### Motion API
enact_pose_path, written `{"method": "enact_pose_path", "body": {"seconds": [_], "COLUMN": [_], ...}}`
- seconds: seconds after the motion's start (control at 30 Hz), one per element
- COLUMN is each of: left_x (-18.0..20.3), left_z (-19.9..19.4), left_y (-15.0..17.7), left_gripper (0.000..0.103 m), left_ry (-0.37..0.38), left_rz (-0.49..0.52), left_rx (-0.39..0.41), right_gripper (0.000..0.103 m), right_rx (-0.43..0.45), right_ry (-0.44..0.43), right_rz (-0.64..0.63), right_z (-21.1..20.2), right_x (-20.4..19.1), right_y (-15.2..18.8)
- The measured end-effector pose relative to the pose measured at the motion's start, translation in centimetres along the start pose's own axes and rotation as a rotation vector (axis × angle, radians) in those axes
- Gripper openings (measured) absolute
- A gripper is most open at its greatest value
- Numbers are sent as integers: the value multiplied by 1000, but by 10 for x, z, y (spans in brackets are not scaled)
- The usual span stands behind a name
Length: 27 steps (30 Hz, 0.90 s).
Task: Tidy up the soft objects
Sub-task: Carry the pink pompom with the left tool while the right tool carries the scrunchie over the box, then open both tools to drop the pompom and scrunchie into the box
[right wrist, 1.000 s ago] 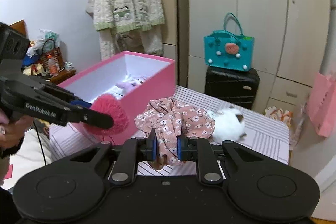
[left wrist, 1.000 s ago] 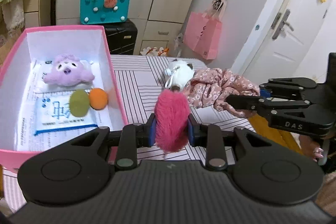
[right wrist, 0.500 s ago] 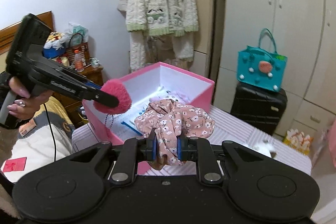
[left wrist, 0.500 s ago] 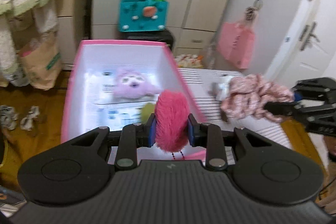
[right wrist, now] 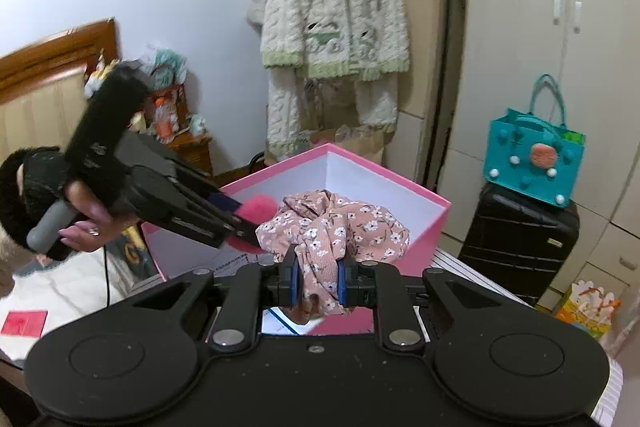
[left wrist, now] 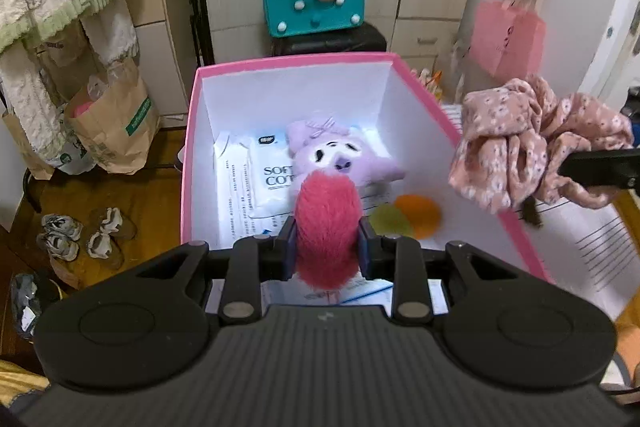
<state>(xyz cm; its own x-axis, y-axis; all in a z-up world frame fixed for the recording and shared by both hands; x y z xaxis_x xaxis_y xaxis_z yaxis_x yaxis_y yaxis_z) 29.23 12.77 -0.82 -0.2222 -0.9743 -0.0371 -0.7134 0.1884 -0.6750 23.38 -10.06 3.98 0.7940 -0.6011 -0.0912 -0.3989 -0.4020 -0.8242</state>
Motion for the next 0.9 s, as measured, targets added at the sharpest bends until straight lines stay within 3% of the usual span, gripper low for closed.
{"method": "enact_pose_path", "body": {"seconds": [0.17, 0.37, 0.53, 0.67, 0.83, 0.9], "left_x": [-7, -14, -21, -27, -32, -35], "left_z": [21, 30, 21, 12, 4, -1], "left_y": [-7, -18, -23, -21, -16, -14], "left_gripper": [29, 31, 39, 39, 40, 40], "left_ry": [-59, -25, -122, -105, -103, -92], "left_rz": [26, 28, 50, 15, -13, -28], "left_rx": [-11, -19, 69, 70, 68, 75], "right_gripper": [21, 21, 21, 21, 21, 26], "right_rx": [-62, -107, -148, -183, -235, -272], "right_ry": [-4, -12, -9, -23, -115, -136], "right_rz": [-18, -6, 2, 10, 65, 72], "right_z": [32, 60, 79, 94, 114, 124], "right_x": [7, 16, 20, 18, 9, 2], "right_y": [-6, -10, -9, -7, -3, 1]}}
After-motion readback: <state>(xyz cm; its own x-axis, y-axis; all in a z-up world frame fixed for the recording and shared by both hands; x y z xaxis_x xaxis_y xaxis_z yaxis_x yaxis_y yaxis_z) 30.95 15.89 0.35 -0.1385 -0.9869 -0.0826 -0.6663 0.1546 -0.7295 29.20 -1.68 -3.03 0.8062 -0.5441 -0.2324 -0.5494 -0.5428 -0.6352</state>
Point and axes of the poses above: each gripper's, at about its wrist camera, not at the fingertips, and z roughly the way its jaws point, x to its right, y to its underside, the point moved 4 cm from there along z, roughly the way its jaws point, and after that the axes turned 7 degrees about -y, right-handed, at the moved point
